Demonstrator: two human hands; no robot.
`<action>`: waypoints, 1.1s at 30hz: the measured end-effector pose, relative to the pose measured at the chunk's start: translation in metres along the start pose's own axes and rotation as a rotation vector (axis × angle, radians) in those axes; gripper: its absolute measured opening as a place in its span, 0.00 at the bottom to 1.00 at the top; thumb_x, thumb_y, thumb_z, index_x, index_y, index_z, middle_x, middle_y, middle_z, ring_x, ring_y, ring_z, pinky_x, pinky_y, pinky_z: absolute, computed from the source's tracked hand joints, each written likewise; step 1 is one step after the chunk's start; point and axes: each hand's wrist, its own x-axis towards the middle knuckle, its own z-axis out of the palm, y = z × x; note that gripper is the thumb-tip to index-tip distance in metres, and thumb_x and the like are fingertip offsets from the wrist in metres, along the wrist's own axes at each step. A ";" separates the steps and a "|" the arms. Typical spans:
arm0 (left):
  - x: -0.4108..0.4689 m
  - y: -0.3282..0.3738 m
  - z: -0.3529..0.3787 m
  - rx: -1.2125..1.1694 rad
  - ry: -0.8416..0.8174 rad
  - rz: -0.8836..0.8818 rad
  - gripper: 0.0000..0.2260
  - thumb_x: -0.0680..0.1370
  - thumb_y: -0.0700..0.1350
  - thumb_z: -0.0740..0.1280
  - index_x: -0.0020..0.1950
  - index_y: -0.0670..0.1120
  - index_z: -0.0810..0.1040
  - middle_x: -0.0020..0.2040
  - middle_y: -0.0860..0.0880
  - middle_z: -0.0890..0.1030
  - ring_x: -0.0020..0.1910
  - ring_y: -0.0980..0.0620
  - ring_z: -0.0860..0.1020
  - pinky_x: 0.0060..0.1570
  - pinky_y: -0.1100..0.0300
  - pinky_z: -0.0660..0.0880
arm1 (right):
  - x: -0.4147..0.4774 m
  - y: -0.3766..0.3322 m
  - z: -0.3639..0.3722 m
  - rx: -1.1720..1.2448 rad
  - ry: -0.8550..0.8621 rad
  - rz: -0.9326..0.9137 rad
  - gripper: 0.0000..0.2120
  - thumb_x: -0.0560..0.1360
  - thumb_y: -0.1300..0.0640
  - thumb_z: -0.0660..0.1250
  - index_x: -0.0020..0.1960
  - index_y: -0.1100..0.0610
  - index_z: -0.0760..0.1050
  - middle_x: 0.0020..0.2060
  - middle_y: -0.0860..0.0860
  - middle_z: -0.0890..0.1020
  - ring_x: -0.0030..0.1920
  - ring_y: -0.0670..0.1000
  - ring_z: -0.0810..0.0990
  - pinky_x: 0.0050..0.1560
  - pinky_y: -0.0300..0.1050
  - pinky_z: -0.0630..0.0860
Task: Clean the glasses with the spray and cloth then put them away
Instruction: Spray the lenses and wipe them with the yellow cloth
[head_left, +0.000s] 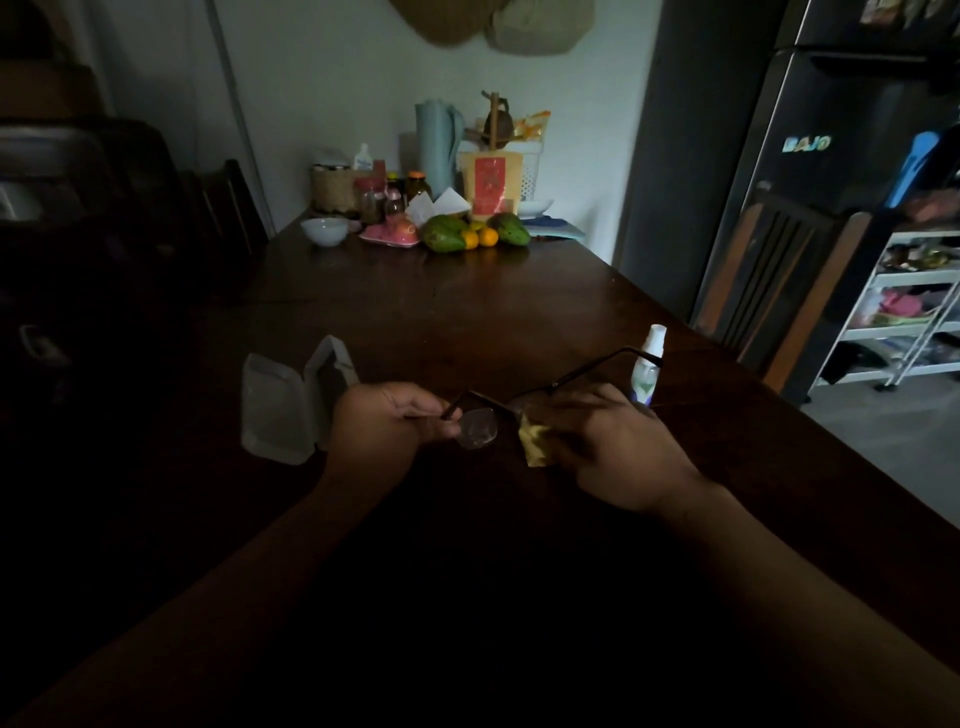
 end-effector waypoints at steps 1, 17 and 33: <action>-0.001 0.000 0.001 -0.006 0.001 0.002 0.09 0.66 0.30 0.75 0.35 0.43 0.82 0.33 0.56 0.85 0.35 0.61 0.83 0.36 0.71 0.77 | 0.001 0.001 0.000 -0.025 0.003 0.017 0.25 0.76 0.39 0.58 0.72 0.37 0.65 0.70 0.38 0.71 0.69 0.47 0.65 0.64 0.58 0.72; 0.005 -0.006 -0.002 0.020 -0.014 0.005 0.07 0.66 0.32 0.75 0.35 0.42 0.82 0.36 0.56 0.86 0.37 0.60 0.83 0.37 0.71 0.76 | 0.005 -0.001 0.003 0.033 -0.015 0.021 0.26 0.76 0.41 0.59 0.73 0.34 0.60 0.72 0.35 0.68 0.70 0.46 0.63 0.65 0.59 0.71; 0.008 -0.007 -0.005 0.012 -0.049 0.031 0.09 0.67 0.30 0.73 0.35 0.43 0.81 0.35 0.54 0.85 0.35 0.60 0.82 0.39 0.69 0.78 | 0.004 -0.002 -0.004 0.008 -0.024 0.021 0.25 0.77 0.45 0.62 0.74 0.38 0.65 0.73 0.35 0.66 0.71 0.46 0.62 0.68 0.59 0.67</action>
